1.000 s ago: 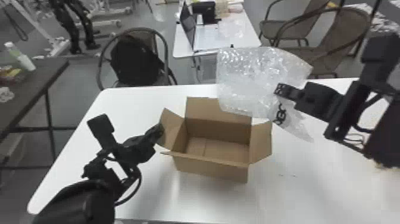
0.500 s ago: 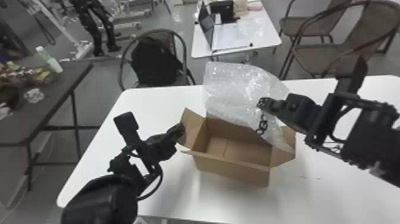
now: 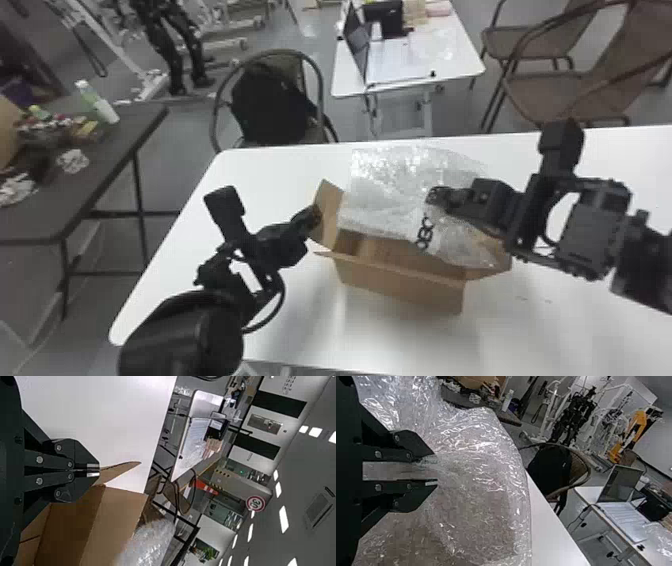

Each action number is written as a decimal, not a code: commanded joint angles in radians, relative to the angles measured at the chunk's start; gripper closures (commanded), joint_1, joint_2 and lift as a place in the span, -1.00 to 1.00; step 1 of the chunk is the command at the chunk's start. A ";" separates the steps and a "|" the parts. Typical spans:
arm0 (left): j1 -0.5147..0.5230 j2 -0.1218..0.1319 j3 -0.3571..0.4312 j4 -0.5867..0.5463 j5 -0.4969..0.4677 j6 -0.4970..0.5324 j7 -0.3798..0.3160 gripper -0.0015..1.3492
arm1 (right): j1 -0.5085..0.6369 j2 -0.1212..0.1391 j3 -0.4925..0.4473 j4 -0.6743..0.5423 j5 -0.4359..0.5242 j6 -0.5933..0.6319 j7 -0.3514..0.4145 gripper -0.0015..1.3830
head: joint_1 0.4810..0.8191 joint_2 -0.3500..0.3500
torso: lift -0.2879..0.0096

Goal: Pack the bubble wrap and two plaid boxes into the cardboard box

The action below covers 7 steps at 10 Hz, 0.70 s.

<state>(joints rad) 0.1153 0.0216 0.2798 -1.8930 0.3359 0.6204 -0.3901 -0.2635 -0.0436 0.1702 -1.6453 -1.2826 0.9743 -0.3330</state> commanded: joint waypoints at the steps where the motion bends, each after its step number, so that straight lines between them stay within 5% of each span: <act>1: 0.001 0.000 0.001 0.000 0.000 -0.001 0.000 0.81 | -0.036 0.011 0.008 0.104 0.054 0.009 0.083 -0.03 | 0.27 0.86 | 0.21; 2: 0.001 0.000 -0.001 0.000 0.000 -0.001 0.000 0.81 | -0.053 0.011 0.014 0.151 0.092 0.009 0.177 -0.29 | 0.27 0.89 | 0.21; 4: 0.007 -0.005 0.006 0.000 0.005 -0.007 0.000 0.81 | -0.049 -0.004 -0.008 0.062 0.154 0.015 0.246 -0.71 | 0.27 0.91 | 0.21; 7: 0.015 -0.009 0.012 0.000 0.015 -0.019 0.000 0.81 | -0.003 -0.111 -0.103 -0.177 0.322 0.043 0.408 -0.85 | 0.27 0.80 | 0.21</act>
<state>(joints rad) 0.1287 0.0143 0.2906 -1.8929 0.3494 0.6039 -0.3896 -0.2864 -0.1310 0.0940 -1.7608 -1.0151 1.0158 0.0673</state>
